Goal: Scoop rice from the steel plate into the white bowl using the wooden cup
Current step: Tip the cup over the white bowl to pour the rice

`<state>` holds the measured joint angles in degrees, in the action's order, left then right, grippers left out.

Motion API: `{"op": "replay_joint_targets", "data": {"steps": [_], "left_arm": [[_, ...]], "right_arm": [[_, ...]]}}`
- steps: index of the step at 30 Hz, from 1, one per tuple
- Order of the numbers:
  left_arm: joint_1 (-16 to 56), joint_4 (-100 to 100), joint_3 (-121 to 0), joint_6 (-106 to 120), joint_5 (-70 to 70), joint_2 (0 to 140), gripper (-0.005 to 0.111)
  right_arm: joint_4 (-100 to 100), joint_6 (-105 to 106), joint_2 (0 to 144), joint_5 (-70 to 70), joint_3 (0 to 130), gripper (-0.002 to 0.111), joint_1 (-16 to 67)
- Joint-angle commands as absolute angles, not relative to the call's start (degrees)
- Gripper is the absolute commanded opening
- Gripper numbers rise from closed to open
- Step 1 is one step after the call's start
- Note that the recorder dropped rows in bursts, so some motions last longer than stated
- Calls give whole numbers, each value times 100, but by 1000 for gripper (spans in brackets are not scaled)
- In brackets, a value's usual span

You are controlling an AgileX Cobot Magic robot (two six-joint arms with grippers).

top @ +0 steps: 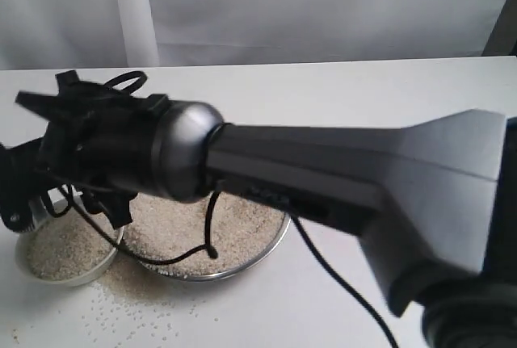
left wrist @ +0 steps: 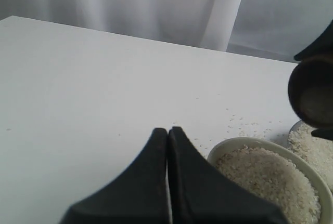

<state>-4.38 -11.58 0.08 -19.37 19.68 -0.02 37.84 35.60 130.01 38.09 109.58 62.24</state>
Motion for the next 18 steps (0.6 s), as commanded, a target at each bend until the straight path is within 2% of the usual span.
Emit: {"op": "replay_joint_targets", "data": {"steps": [1,18], "left_arm": [[-401,-1126,0,-1945,1933,0,0],[-401,-1126,0,-1945,1933,0,0]], "right_arm": [[4596,3563,13194,3819,11080,0,6459],[5841,3890,13442,3820,11069,0,6687]]}}
